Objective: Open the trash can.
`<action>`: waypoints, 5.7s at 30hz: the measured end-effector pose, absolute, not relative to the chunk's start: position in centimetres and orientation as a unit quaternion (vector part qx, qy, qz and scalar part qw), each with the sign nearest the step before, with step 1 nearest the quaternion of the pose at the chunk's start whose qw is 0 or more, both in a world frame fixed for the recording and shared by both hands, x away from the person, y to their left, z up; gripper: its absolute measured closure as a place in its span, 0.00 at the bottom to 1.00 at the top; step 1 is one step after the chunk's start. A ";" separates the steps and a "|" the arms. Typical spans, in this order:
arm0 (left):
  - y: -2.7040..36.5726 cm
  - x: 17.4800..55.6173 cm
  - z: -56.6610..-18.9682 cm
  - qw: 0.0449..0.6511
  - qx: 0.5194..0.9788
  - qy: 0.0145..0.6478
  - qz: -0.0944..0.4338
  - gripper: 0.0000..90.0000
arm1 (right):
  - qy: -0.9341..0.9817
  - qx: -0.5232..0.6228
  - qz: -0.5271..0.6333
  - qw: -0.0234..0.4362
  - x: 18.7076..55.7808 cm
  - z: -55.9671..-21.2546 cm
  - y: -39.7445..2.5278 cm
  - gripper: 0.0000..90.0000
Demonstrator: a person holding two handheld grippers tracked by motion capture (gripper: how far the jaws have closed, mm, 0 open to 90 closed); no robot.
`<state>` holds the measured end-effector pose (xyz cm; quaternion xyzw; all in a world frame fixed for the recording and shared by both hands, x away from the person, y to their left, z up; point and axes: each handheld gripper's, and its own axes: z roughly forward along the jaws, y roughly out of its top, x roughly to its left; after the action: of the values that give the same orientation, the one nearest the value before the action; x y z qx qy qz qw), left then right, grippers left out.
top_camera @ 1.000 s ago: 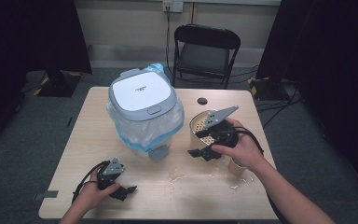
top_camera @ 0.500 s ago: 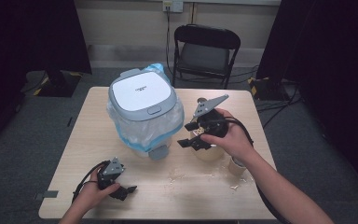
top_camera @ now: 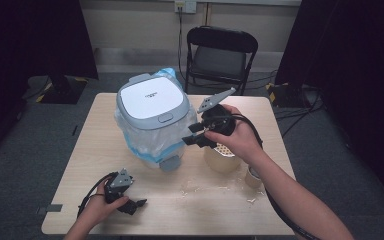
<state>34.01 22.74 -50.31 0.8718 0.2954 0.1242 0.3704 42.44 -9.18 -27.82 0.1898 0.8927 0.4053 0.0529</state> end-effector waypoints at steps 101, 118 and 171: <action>22.8 34.0 -50.2 0.368 0.874 0.293 0.120 0.00 | 0.865 0.166 0.468 0.074 44.1 -24.8 -8.1 0.33; 22.7 34.0 -50.3 0.370 0.872 0.296 0.125 0.00 | 0.864 0.191 0.457 0.091 42.6 -26.9 -12.6 0.17; 22.8 34.0 -50.2 0.362 0.877 0.292 0.123 0.00 | 0.814 0.327 0.467 0.117 37.5 -38.4 -28.8 0.27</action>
<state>34.05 22.81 -50.22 0.8767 0.2921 0.1234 0.3618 37.51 -28.81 -38.40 0.3266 0.8135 0.4667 0.1171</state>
